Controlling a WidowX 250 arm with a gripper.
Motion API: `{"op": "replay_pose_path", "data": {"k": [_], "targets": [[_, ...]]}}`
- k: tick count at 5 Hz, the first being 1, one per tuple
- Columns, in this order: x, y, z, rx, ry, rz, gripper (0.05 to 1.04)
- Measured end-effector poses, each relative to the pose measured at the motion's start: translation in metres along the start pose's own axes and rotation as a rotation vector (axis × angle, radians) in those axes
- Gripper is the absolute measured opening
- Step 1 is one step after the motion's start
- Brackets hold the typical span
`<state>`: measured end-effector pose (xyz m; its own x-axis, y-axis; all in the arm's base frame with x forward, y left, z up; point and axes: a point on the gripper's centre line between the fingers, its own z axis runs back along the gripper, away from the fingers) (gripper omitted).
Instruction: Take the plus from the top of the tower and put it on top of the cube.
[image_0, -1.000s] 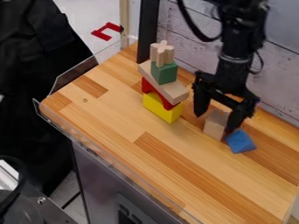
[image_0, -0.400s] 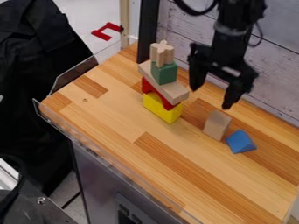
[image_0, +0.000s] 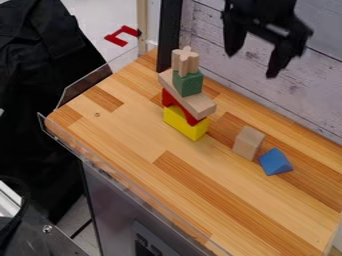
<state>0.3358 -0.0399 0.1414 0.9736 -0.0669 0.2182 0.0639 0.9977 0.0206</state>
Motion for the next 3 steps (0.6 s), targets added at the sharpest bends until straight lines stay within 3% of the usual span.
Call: {"op": "replay_pose_path", "data": {"k": [1, 3], "targets": [[-0.013, 0.027, 0.009, -0.004, -0.007, 0.082, 0.999], [-0.030, 0.044, 0.002, -0.016, 0.017, 0.140, 0.999]]}}
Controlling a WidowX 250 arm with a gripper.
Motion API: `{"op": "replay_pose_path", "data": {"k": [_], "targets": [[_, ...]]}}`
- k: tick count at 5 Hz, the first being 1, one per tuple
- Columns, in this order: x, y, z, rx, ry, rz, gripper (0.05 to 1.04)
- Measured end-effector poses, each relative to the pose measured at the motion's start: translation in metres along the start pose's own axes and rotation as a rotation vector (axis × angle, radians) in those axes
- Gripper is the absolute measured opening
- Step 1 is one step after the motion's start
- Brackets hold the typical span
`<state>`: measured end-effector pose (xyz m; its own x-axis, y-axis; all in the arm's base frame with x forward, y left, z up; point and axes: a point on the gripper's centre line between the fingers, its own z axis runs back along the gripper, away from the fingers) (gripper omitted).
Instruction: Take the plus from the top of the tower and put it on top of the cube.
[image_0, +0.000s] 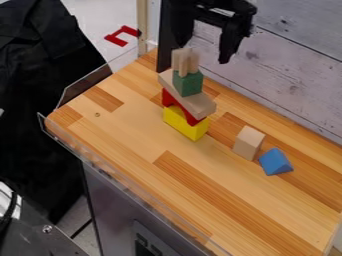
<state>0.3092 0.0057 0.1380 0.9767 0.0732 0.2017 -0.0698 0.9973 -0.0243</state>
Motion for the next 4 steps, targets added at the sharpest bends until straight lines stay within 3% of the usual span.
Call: {"op": "replay_pose_path", "data": {"k": [3, 4], "targets": [[0.001, 0.012, 0.002, 0.018, 0.024, 0.008, 0.999], [0.001, 0.023, -0.004, 0.020, 0.060, 0.009, 0.999]]}}
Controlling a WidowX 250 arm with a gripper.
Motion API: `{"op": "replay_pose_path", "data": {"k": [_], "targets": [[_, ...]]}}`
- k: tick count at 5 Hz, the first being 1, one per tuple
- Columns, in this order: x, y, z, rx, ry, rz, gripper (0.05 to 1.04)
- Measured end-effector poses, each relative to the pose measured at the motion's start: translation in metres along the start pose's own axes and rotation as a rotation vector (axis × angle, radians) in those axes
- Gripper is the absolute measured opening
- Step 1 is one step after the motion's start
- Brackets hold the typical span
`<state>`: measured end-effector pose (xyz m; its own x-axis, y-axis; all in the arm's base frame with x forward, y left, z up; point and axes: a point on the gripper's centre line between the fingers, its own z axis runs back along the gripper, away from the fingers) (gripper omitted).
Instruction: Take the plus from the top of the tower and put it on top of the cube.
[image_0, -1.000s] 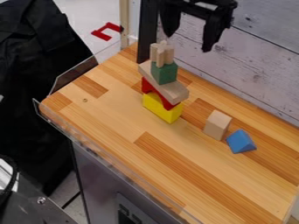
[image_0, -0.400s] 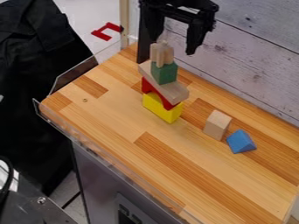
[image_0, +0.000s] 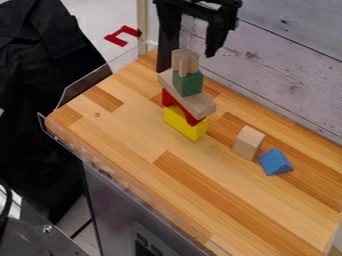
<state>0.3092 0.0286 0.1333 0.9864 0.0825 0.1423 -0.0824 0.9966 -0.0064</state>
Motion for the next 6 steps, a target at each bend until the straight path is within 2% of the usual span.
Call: {"op": "replay_pose_path", "data": {"k": [2, 3, 5, 6], "targets": [[-0.003, 0.001, -0.018, -0.076, 0.147, -0.039, 0.999], [-0.002, 0.000, -0.015, -0.086, 0.185, -0.052, 0.965], [-0.002, -0.002, -0.021, -0.103, 0.245, -0.051, 0.440], [-0.003, 0.000, -0.021, -0.095, 0.265, -0.044, 0.433]]}}
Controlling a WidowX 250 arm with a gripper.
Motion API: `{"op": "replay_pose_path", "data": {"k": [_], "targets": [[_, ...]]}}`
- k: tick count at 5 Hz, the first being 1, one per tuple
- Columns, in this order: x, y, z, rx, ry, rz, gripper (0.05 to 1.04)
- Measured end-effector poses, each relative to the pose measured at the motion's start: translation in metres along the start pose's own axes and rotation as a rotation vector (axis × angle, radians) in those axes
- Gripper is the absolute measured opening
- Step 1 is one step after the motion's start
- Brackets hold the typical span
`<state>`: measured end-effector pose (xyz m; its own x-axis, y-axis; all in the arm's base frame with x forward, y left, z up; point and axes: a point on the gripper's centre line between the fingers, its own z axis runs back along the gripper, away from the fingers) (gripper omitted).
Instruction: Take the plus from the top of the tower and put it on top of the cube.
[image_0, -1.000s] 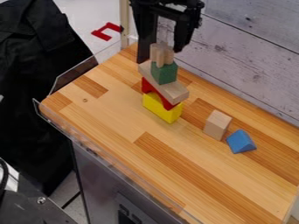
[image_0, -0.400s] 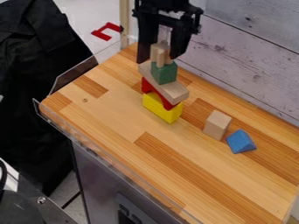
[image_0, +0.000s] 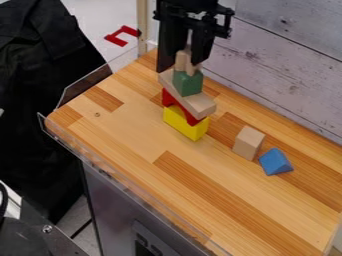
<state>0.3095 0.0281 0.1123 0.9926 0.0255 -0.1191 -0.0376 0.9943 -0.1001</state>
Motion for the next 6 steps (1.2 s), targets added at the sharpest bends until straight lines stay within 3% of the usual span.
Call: {"op": "replay_pose_path", "data": {"k": [1, 2, 3, 6], "targets": [[-0.001, 0.004, 0.007, 0.029, 0.014, 0.033, 0.433], [0.004, 0.002, 0.014, 0.065, -0.005, 0.031, 0.433], [0.009, -0.013, 0.019, 0.071, -0.027, 0.033, 0.433], [0.018, -0.065, -0.014, 0.009, 0.031, -0.035, 0.433]]}}
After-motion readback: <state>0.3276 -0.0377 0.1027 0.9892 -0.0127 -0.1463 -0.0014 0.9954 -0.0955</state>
